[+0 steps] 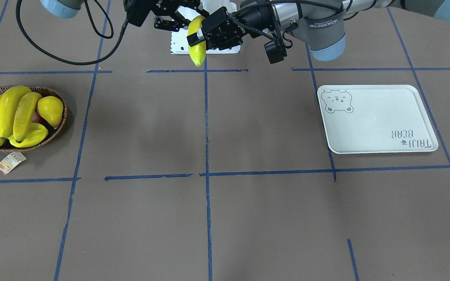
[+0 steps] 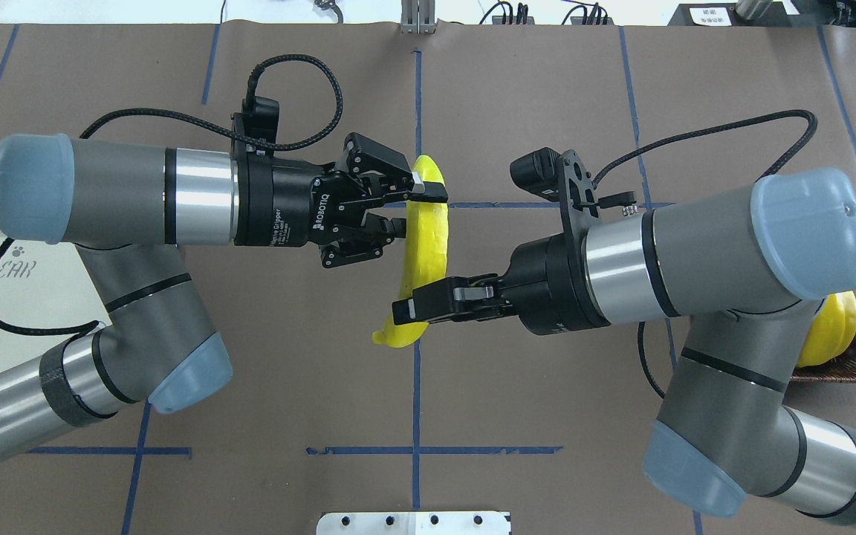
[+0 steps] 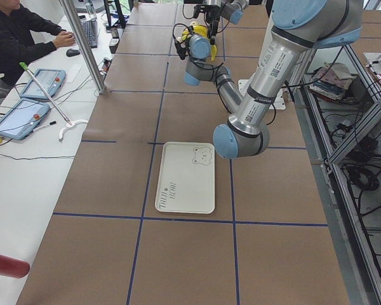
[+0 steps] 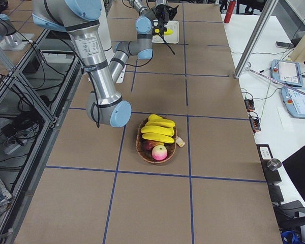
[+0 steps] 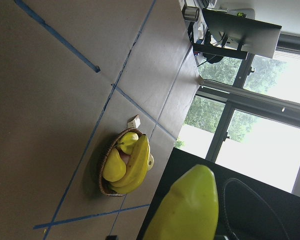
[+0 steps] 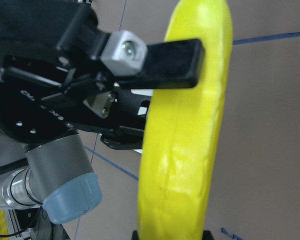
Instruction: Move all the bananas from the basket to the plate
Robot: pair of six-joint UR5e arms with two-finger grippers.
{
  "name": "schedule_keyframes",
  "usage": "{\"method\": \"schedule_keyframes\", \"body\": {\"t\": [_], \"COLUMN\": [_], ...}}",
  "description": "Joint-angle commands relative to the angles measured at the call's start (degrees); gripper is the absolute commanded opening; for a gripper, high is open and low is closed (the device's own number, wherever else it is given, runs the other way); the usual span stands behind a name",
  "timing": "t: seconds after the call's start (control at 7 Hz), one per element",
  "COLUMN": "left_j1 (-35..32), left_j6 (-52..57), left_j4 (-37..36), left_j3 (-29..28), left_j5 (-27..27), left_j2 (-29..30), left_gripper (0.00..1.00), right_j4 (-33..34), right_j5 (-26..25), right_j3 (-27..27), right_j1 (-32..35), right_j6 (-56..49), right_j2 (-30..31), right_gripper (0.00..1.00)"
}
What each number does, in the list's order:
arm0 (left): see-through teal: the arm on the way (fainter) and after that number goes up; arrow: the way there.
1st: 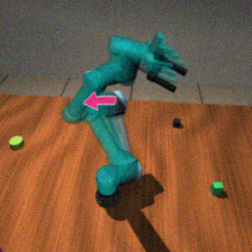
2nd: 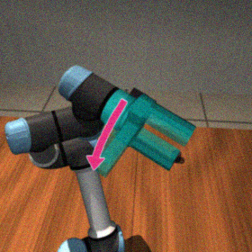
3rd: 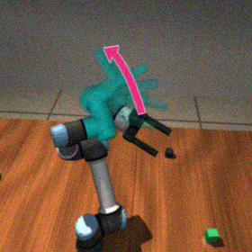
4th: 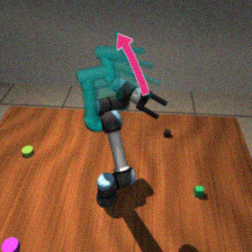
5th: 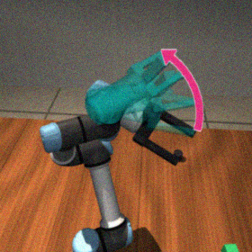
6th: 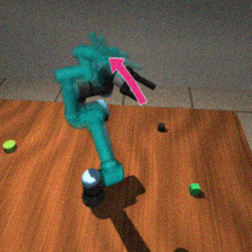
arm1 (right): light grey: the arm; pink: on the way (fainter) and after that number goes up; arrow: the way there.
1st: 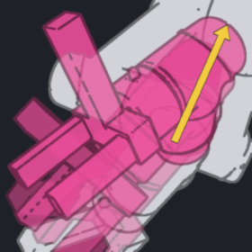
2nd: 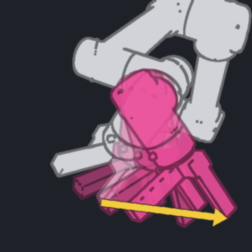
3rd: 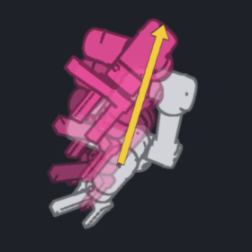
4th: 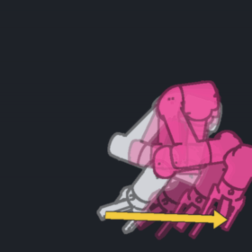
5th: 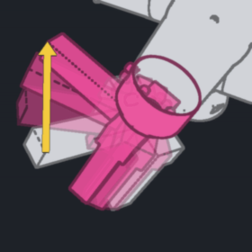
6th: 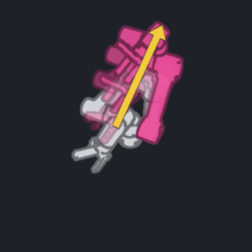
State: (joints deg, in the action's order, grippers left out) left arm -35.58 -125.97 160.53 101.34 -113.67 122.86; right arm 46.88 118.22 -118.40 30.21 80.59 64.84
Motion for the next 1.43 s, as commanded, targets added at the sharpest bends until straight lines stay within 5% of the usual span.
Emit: {"method": "schedule_keyframes", "body": {"t": [0.0, 0.14, 1.0, 1.29], "left_j1": [0.0, 0.0, -1.5, -8.0], "left_j6": [0.1, 0.2, 11.4, 15.9], "left_j4": [0.0, 0.0, -1.8, -12.9], "left_j3": [0.3, 0.2, -1.0, 0.5], "left_j5": [-0.1, -0.1, -0.5, -0.9], "left_j2": [-0.6, -0.6, -3.8, -6.6], "left_gripper": [0.02, 0.02, 0.00, 0.00], "right_j4": [0.2, -0.2, 0.1, 0.8], "right_j5": [0.0, -0.2, 0.2, -0.8], "right_j3": [0.4, 0.2, -1.2, -1.8], "right_j1": [-0.1, -0.1, 3.5, 8.3], "right_j6": [2.0, 8.1, 8.0, 8.0], "right_j2": [-0.5, -0.7, -0.6, 2.6], "right_gripper": [0.75, 1.00, 1.00, 1.00]}}
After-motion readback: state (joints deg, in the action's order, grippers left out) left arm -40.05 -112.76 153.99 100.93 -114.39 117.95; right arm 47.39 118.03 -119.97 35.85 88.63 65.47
